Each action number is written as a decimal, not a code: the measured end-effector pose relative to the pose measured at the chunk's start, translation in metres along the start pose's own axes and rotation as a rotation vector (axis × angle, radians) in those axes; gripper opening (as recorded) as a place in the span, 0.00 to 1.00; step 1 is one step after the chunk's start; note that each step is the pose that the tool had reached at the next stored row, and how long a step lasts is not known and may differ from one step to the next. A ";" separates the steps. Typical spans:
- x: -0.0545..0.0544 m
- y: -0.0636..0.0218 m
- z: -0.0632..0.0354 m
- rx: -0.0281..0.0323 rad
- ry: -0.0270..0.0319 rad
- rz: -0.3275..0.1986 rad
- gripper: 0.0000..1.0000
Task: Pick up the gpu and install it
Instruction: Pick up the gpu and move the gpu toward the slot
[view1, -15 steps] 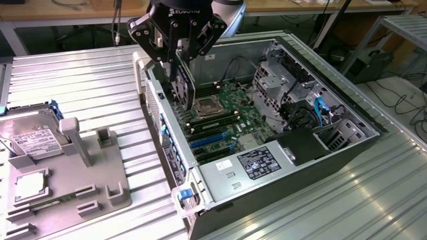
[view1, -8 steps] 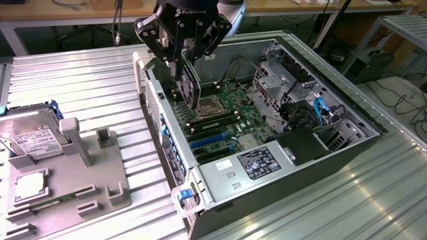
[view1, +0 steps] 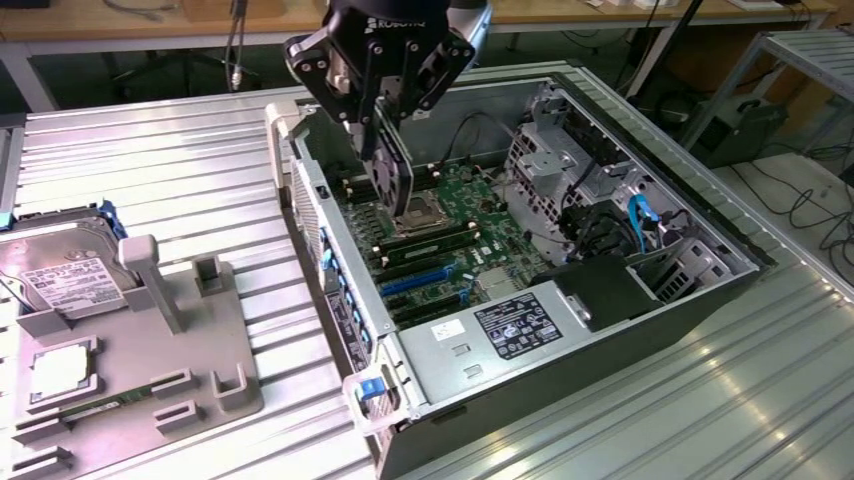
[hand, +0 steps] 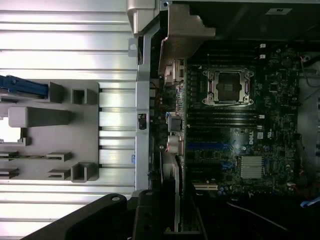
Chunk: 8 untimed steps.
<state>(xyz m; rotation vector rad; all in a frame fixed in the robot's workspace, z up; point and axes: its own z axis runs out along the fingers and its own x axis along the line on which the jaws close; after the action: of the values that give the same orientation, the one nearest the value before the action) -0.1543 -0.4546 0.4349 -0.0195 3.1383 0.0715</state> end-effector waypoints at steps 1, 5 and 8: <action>-0.001 0.0000 0.0001 0.0000 0.0000 0.000 0.27; -0.006 -0.0001 0.0005 0.0000 -0.0003 0.000 0.27; -0.009 -0.0002 0.0007 -0.0001 -0.0006 0.000 0.27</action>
<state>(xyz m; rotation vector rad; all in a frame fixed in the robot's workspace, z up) -0.1451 -0.4547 0.4342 -0.0196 3.1377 0.0716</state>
